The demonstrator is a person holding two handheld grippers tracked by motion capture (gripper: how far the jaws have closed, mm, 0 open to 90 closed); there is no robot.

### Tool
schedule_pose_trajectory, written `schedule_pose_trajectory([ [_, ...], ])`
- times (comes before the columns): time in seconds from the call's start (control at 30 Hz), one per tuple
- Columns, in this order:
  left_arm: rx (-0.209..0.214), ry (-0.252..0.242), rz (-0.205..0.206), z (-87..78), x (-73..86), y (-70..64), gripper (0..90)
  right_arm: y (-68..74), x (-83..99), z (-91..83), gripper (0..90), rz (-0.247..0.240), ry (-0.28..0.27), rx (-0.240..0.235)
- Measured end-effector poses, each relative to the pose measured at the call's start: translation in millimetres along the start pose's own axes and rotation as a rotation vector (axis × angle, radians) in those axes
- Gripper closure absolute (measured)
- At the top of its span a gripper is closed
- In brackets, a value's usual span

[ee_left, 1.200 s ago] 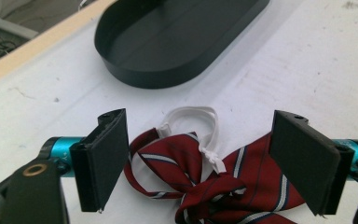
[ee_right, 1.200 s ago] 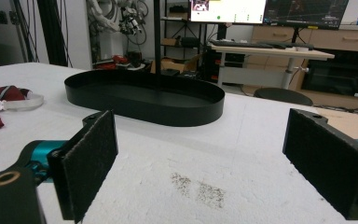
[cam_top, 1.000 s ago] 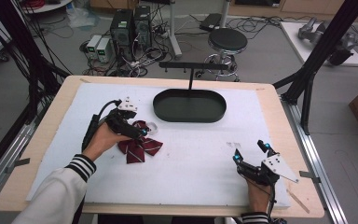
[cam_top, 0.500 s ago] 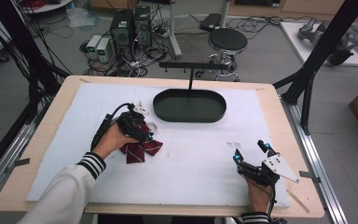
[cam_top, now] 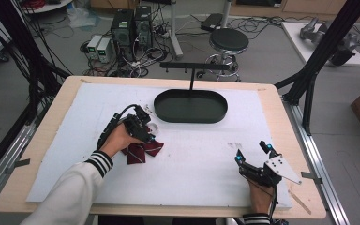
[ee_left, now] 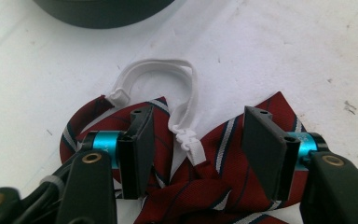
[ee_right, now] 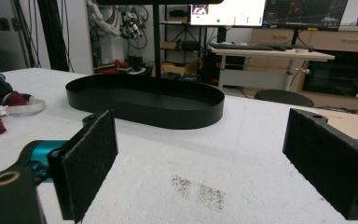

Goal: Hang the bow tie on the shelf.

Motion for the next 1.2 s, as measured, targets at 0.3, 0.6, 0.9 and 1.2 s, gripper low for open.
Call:
schedule_pose_trajectory([
  [0.3,-0.009,0.057,-0.024,4.5,-0.6,-0.4,54.5,-0.5,0.0,-0.4,9.2,0.005,-0.006,-0.002],
  [0.6,0.001,0.084,-0.029,5.6,-0.3,-0.6,61.8,-1.0,0.0,-0.7,9.1,0.005,-0.010,-0.001],
  [0.9,0.006,0.108,-0.039,9.0,0.1,-0.8,59.3,-0.9,0.1,-1.2,9.2,0.015,-0.010,-0.002],
  [1.2,0.012,0.128,-0.029,12.7,-0.4,-1.6,69.5,-1.3,0.1,-1.2,9.1,0.014,-0.015,-0.003],
])
Point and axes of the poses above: each handheld gripper's, and its own axes: z roughly forward along the jaws, x roughly out of its underside, y roughly to its left, the point moved 1 cm from there along z, roughly forward along the jaws, and after that the axes turned 13 degrees about z, right-handed, at the moved point
